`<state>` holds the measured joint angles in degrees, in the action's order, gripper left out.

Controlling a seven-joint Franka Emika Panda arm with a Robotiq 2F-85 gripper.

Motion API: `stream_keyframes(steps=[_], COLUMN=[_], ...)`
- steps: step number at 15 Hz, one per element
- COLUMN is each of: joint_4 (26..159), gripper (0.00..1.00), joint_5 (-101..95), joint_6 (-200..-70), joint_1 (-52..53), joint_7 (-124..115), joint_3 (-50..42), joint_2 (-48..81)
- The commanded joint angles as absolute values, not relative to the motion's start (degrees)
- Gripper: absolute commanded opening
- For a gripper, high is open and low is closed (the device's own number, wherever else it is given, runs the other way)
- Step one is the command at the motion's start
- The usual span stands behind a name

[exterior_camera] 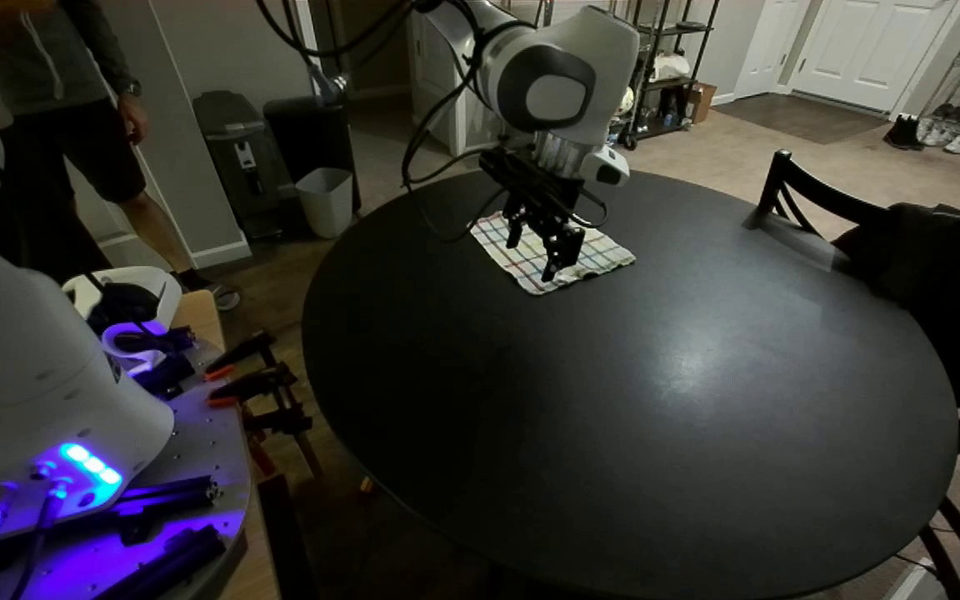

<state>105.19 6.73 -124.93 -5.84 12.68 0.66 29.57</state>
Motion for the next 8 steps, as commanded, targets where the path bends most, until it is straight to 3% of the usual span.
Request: stream_keyframes(steps=[1,8], joint_4=[105.1,105.4], gripper=[1.0,1.0], joint_5=[6.6,6.4], joint_6=[-124.8,-125.8], joint_1=[-6.0,-5.8], joint_7=[12.6,12.2], joint_3=[0.8,0.6], joint_2=[29.7,29.6])
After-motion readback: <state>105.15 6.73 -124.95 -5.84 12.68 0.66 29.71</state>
